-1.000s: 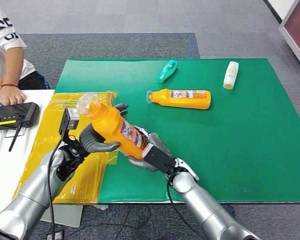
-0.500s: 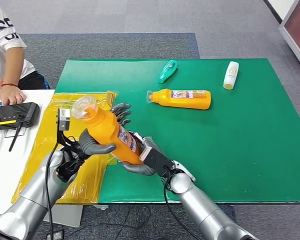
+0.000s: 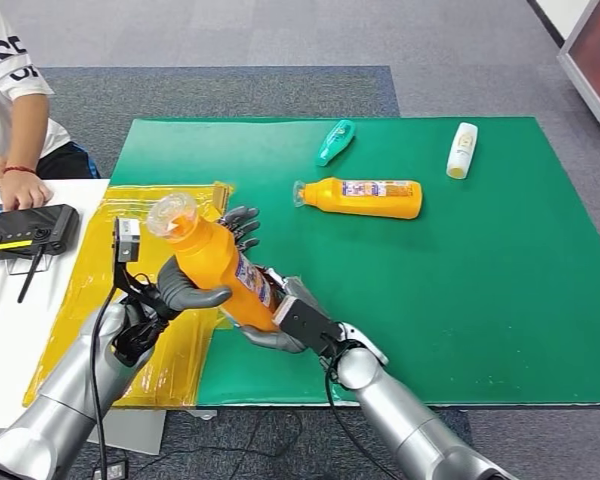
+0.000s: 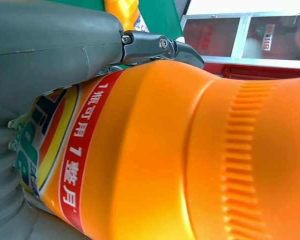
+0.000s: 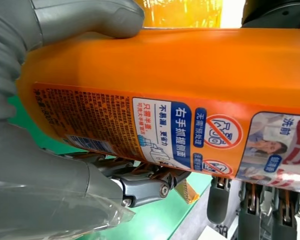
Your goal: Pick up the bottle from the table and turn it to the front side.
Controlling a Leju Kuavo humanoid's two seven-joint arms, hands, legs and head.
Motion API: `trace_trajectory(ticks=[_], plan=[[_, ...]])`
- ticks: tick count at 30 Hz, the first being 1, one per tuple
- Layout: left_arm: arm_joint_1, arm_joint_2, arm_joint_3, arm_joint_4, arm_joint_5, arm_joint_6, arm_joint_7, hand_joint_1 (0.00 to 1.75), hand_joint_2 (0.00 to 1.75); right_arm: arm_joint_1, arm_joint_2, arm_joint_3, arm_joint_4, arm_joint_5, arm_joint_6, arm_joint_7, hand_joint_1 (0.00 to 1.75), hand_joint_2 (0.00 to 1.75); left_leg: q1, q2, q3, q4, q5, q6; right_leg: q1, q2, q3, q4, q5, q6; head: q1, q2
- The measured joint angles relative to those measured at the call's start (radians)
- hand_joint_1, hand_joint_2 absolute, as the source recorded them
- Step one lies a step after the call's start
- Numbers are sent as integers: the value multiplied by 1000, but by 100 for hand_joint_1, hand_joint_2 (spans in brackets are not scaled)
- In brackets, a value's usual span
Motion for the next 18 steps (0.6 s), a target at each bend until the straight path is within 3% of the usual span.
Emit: trace_trajectory(ticks=[1,18], plan=[[0,0,0,0,-2,3,0,175,175,-2,1,2,4,2,-3,2,175,175,0,0,0,0,0,0,0,0,0,0,0,0,0,0],[20,3,8,-4,-38,21,-13,175,175,-15,11,14,51,23,-17,12,169,175,0,0,0,0,0,0,0,0,0,0,0,0,0,0]])
